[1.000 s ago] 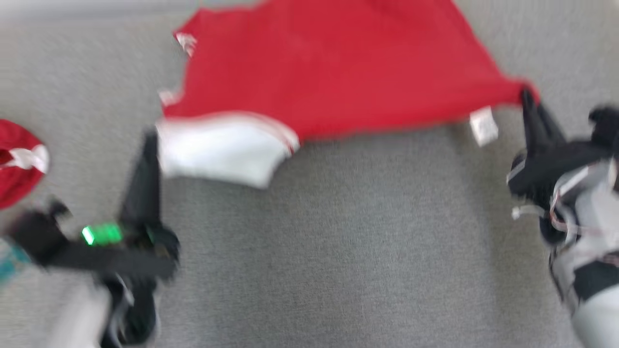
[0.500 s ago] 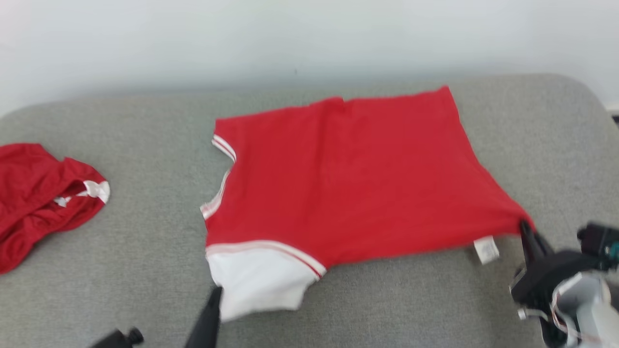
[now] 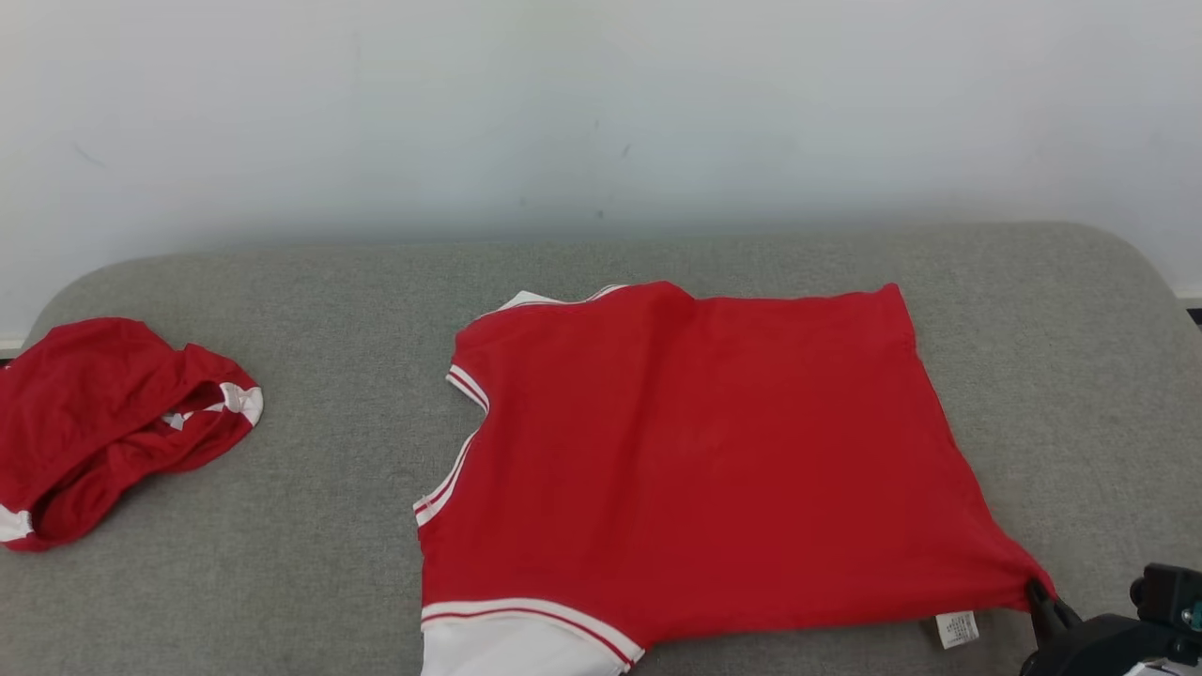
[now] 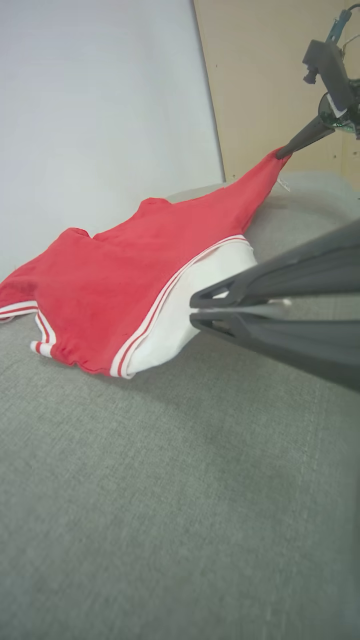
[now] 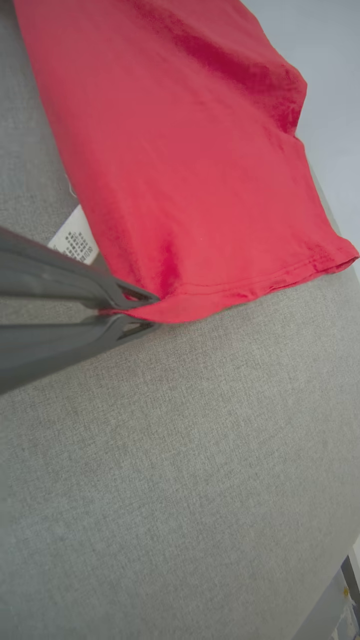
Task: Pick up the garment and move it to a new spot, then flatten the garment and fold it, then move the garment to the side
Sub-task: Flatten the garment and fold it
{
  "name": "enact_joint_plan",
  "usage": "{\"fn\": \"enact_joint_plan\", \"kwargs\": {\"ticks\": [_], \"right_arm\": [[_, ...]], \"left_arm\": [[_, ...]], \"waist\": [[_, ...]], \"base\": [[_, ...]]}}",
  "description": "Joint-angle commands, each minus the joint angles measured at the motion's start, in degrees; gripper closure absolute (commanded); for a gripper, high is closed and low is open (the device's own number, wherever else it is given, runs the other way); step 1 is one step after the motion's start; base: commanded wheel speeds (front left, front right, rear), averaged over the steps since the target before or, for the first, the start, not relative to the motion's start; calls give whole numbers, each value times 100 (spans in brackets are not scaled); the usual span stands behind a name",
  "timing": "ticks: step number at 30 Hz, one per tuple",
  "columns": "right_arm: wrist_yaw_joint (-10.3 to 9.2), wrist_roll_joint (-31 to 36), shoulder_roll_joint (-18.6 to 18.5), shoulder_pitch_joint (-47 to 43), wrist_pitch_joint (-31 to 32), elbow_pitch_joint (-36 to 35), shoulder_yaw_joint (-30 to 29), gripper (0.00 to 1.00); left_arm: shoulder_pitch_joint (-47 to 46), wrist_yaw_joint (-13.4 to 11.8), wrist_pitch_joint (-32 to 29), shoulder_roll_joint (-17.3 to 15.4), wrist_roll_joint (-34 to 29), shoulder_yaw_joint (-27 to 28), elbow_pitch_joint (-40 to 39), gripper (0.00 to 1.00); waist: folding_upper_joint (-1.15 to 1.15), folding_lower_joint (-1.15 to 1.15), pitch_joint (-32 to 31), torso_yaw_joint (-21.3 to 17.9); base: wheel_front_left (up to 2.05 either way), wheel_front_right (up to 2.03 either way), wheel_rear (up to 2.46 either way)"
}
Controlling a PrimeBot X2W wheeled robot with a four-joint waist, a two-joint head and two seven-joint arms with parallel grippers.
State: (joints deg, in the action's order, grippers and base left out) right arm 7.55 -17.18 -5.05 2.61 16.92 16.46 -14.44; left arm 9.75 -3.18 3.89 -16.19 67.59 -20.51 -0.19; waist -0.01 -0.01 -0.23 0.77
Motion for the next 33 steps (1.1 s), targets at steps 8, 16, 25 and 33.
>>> {"fn": "enact_joint_plan", "kwargs": {"ticks": [8, 16, 25, 33], "right_arm": [[-14, 314, 126, -408, 261, -359, -265, 100], [-14, 380, 196, -526, 464, -486, -404, 100], [-13, 404, 215, -9, 408, -379, -203, 100], [-13, 396, 213, 630, 320, 45, -39, 100]], "left_arm": [[264, -183, -153, -90, 68, -26, -146, 100], [168, -195, -235, -65, 163, -26, -224, 100], [-471, -185, -175, 105, 109, 50, -143, 100], [-1392, -113, 95, 341, -97, 155, 340, 100]], "waist": [[1, 1, -11, 1], [1, 1, 9, -27], [1, 1, 119, -144], [1, 1, 418, -134]], "base": [[0, 0, 0], [0, 0, 0], [0, 0, 0], [0, 0, 0]]}}
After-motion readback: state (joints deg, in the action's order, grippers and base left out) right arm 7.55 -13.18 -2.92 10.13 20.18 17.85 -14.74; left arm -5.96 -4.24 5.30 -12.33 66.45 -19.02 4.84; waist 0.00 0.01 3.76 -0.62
